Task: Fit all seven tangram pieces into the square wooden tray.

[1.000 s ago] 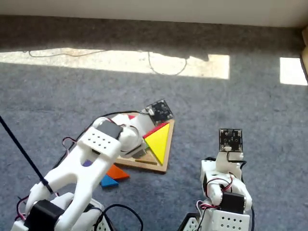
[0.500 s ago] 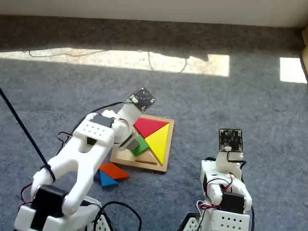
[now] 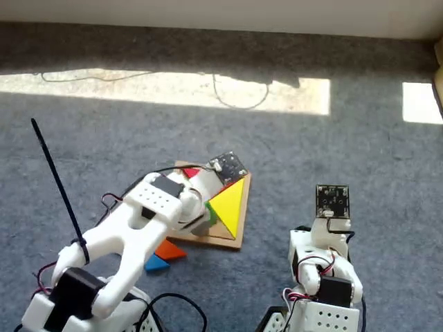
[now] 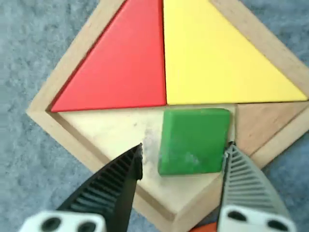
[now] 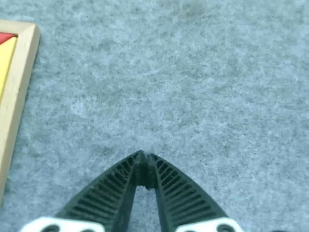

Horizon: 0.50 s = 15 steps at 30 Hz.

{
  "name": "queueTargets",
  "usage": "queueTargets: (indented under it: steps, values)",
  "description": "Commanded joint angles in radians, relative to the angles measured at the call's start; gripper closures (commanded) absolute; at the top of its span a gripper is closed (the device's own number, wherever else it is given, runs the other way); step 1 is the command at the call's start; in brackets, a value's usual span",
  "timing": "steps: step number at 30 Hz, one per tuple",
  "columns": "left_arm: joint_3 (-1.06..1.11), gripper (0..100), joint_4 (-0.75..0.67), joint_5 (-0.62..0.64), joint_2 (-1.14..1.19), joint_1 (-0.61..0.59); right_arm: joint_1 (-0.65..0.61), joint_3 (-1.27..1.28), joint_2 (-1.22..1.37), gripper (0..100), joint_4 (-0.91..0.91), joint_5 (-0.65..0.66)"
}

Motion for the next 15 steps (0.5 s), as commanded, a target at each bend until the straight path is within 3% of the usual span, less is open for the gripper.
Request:
queueTargets:
  steps: [1,6,15]
  values:
    - [0.035,73,0.014,-0.003,-0.076,0.070,0.012,0.094,-0.015,98.9,-0.019,0.008]
    - [0.045,79,0.014,-0.002,-0.183,0.070,0.012,0.094,-0.015,98.9,-0.019,0.008]
    - [0.045,78,0.049,0.068,-0.392,-0.053,0.012,0.094,-0.015,98.9,-0.019,0.008]
